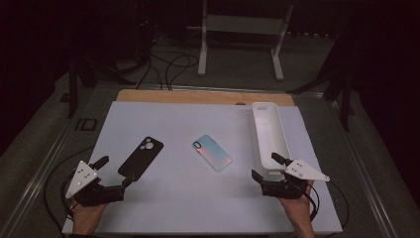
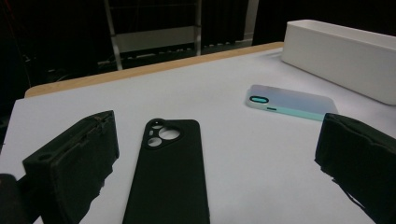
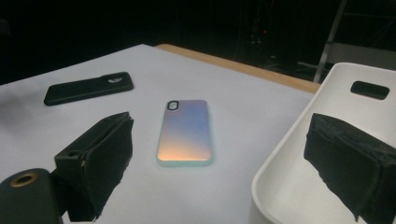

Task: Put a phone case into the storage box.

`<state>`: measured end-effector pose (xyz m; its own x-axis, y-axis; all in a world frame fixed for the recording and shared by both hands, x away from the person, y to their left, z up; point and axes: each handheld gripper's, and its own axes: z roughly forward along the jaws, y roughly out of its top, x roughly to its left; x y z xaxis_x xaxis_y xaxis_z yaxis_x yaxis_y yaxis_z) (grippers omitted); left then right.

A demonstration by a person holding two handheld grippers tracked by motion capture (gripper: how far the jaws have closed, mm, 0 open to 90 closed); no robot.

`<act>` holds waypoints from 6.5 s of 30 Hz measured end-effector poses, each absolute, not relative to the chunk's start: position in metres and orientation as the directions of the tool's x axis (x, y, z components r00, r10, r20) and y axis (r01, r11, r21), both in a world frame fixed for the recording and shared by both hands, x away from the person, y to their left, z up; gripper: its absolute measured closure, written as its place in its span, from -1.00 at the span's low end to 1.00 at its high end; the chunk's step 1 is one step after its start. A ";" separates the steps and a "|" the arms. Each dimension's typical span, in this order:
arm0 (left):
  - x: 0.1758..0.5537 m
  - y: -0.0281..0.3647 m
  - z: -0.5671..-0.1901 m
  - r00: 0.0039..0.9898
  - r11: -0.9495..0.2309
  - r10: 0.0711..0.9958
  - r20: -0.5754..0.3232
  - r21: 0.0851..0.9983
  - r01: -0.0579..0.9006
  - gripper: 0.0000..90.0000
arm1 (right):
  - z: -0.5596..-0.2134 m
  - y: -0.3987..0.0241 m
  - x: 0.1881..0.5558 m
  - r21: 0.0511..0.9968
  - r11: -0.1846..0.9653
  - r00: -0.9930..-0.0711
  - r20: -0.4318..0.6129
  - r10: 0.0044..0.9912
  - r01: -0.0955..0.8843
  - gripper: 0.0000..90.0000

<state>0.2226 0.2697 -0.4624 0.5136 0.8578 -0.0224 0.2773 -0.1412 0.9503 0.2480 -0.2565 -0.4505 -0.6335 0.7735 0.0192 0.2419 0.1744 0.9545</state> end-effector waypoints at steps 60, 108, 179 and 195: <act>0.222 0.273 -0.464 0.493 -0.124 0.870 -0.030 0.953 0.276 -1.00 | -0.412 -0.177 0.312 0.900 0.334 -0.712 -0.038 0.701 0.281 -0.84; 0.223 0.275 -0.464 0.493 -0.123 0.869 -0.032 0.952 0.279 -1.00 | -0.452 -0.132 0.352 0.755 0.494 -0.742 -0.016 0.670 0.431 -0.84; 0.224 0.274 -0.466 0.494 -0.128 0.869 -0.034 0.948 0.290 -1.00 | -0.513 -0.114 0.384 0.501 0.622 -0.720 0.004 0.694 0.602 -0.74; 0.225 0.274 -0.466 0.486 -0.130 0.873 -0.038 0.943 0.306 -1.00 | -0.512 -0.114 0.381 0.489 0.606 -0.701 0.014 0.713 0.627 -0.63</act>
